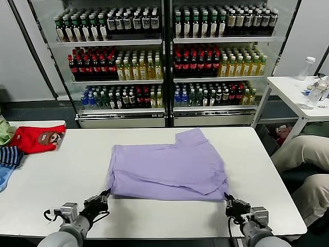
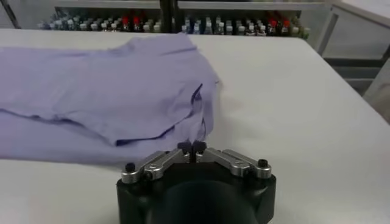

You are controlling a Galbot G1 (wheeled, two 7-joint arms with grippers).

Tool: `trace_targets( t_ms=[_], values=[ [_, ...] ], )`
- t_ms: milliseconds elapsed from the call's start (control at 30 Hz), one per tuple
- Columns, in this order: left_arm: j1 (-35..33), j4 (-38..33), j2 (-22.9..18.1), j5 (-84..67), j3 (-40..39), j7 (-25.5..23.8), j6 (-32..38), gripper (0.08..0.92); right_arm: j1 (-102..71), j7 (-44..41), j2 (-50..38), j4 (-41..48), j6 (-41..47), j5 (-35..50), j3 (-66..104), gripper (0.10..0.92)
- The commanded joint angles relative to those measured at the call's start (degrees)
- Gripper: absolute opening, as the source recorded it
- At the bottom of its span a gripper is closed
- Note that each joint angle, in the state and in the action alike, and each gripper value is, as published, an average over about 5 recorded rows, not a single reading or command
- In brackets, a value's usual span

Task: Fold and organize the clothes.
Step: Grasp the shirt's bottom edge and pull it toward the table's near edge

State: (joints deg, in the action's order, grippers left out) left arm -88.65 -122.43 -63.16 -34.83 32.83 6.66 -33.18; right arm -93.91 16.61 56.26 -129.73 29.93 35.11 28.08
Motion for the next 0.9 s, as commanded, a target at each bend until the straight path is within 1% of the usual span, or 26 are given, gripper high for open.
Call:
trace_targets(
  t_ms=[33,133,200,267,367,433,500,567,633,800,900],
  values=[
    [-13.4,-5.7,2.5,-0.9,7.2,-1.0,-0.1,0.09,-14.1,-0.2,-0.5,-9.8,-0.2,-0.8,5.2,0.12],
    [-14.2,-4.7,2.9,1.8,7.5,-1.9,-0.1,0.093,-16.2,-0.1,0.3,-10.7,-0.1,-3.2,3.2,0.12],
    [-14.8,-4.7,2.9,5.2,7.3,-2.2,-0.2,0.115,-16.7,0.0,0.7,-10.9,0.2,-4.9,1.7,0.12],
    [-15.5,-5.8,3.2,9.2,7.9,-2.6,-0.3,0.163,-16.6,0.0,0.8,-11.4,0.5,-5.9,1.2,0.132],
    [-15.8,-8.9,4.1,11.2,11.2,-3.9,-0.3,0.249,-14.7,-0.4,0.1,-13.4,0.7,-5.3,2.8,0.193],
    [-15.1,-11.1,4.8,9.9,13.5,-4.5,-0.3,0.3,-11.8,-0.1,-0.9,-14.9,1.3,-2.8,5.0,0.253],
    [-13.0,-12.2,5.5,8.0,14.3,-4.4,-0.2,0.361,-6.9,0.3,-2.2,-15.5,2.1,0.9,7.4,0.305],
    [-9.1,-11.6,5.7,5.1,13.5,-4.0,-0.2,0.421,-0.2,0.9,-3.5,-14.0,2.8,4.2,8.1,0.365],
    [-4.0,-9.4,5.7,2.2,11.4,-3.6,-0.1,0.473,8.6,2.0,-4.1,-9.7,3.1,6.1,5.5,0.426],
    [11.5,1.6,6.2,0.1,3.0,-3.5,-0.1,0.621,30.2,3.3,-2.5,6.4,3.2,6.4,-7.8,0.564],
    [18.5,7.5,6.8,0.0,-0.3,-3.8,-0.1,0.707,40.0,2.9,-0.4,15.0,3.2,5.3,-14.0,0.651]
  ],
)
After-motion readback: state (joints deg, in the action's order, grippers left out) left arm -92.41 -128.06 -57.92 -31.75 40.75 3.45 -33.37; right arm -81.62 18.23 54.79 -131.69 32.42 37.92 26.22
